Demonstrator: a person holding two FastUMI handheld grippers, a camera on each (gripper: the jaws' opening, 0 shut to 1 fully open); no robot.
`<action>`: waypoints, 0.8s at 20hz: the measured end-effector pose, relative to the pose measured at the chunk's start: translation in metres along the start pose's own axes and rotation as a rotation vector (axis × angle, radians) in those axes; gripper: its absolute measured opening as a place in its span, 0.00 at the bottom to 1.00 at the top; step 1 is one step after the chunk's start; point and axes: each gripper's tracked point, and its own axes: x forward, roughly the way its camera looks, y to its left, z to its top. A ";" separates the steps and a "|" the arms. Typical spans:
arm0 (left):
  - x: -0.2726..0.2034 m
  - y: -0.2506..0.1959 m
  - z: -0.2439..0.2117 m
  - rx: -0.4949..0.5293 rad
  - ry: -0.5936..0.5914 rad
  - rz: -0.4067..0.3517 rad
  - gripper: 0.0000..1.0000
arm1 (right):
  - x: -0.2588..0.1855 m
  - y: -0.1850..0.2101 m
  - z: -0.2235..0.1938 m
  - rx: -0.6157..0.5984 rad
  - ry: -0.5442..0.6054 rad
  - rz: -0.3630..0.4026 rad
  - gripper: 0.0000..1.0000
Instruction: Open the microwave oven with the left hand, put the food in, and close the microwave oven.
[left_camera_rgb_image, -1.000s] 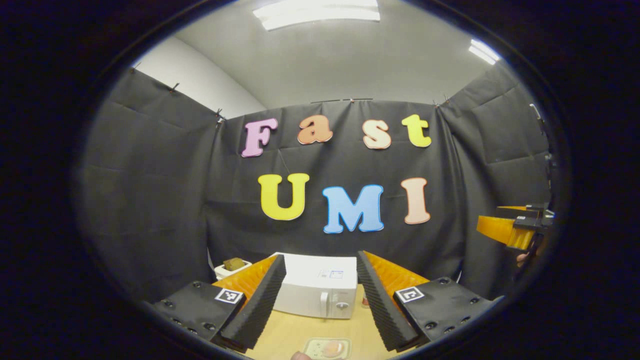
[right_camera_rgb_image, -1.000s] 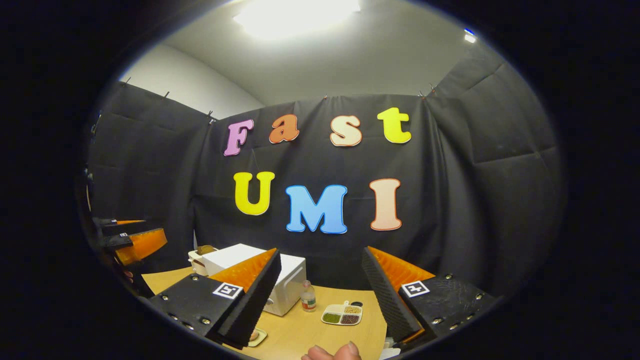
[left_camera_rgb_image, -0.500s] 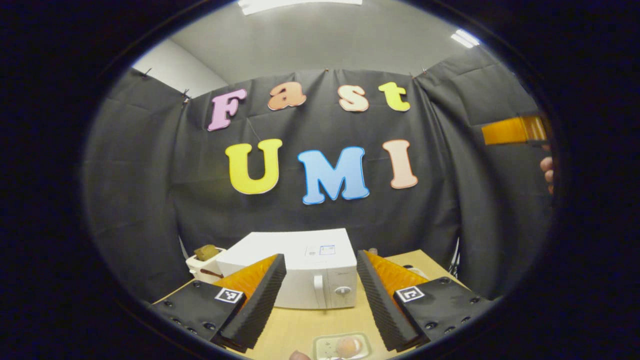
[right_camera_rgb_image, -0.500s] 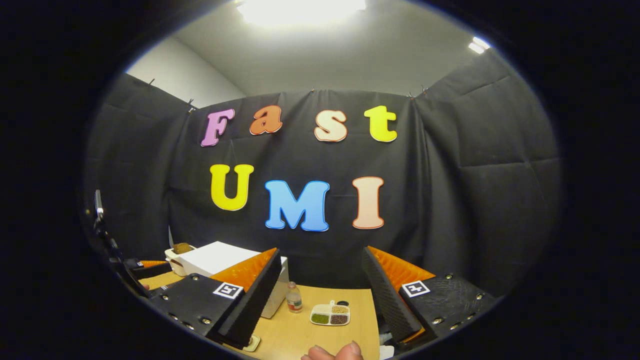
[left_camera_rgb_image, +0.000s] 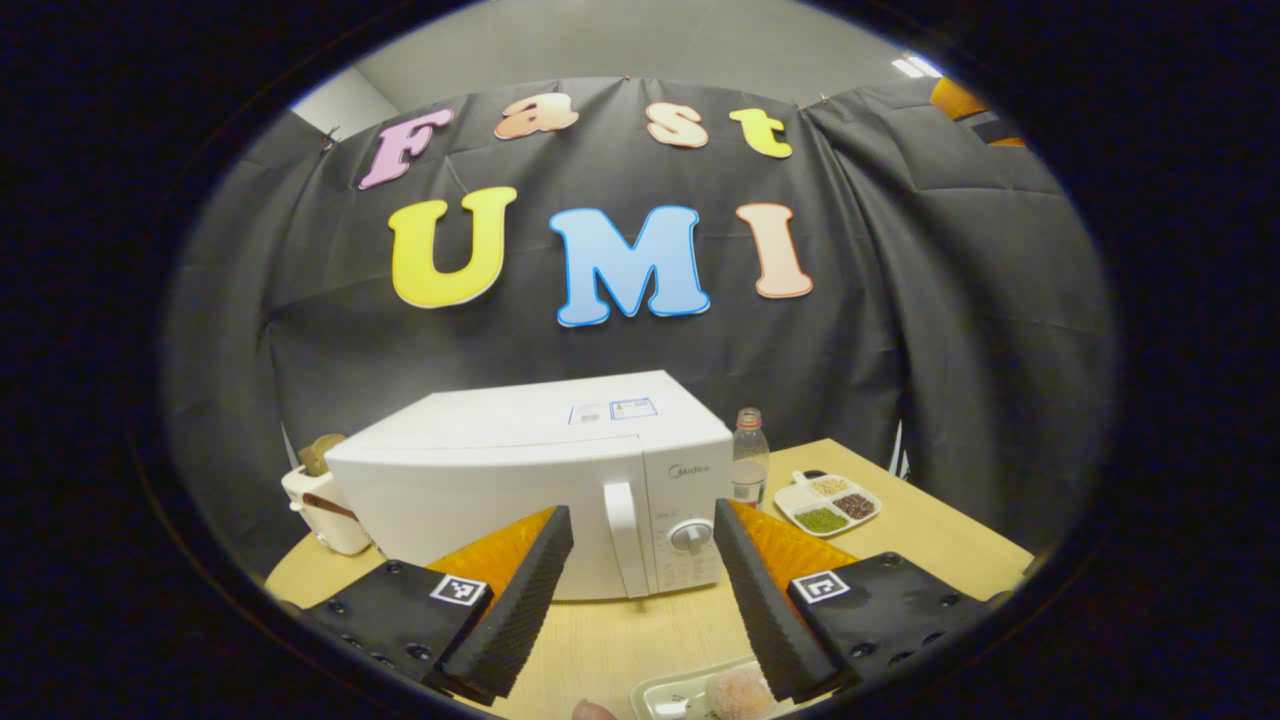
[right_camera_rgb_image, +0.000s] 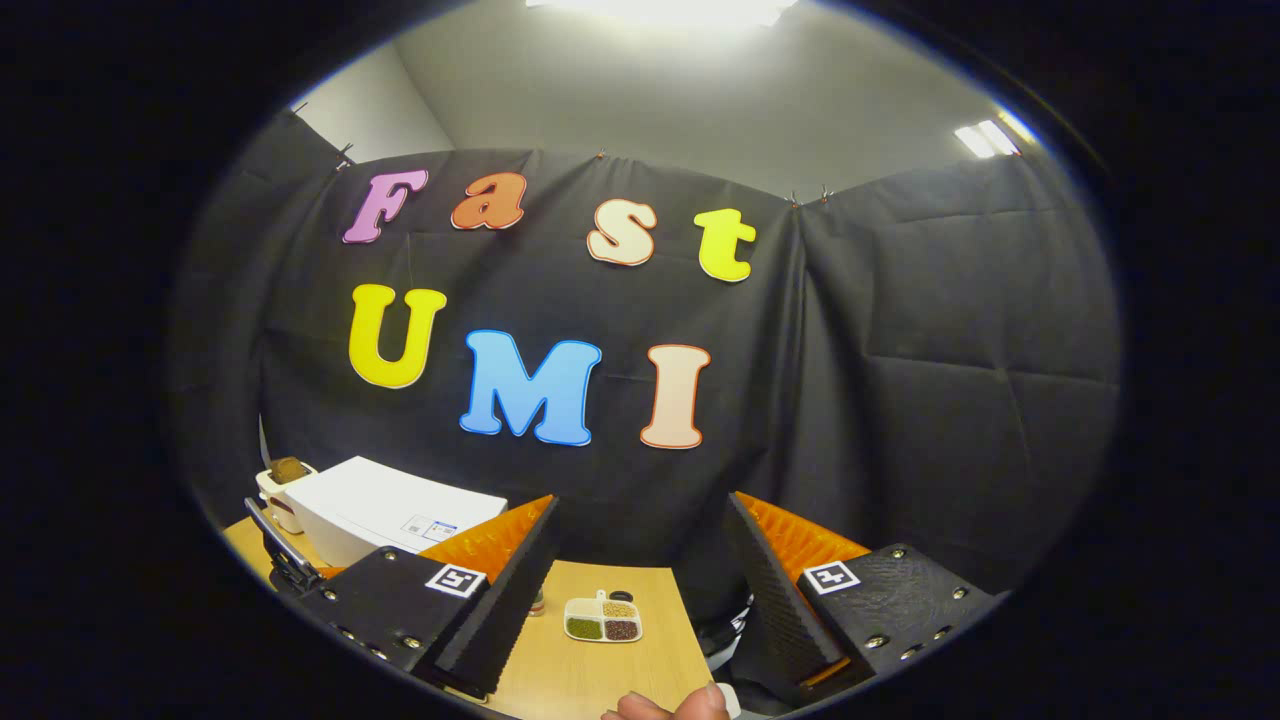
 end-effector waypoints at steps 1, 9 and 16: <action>0.011 0.005 -0.010 -0.014 0.004 0.001 0.95 | -0.001 0.001 -0.005 -0.012 0.016 -0.016 0.99; 0.081 0.011 -0.069 -0.061 0.087 -0.033 0.92 | -0.037 0.003 -0.016 -0.094 0.088 -0.066 0.97; 0.103 0.002 -0.081 -0.092 0.132 -0.039 0.45 | -0.063 -0.009 -0.019 -0.090 0.102 -0.097 0.97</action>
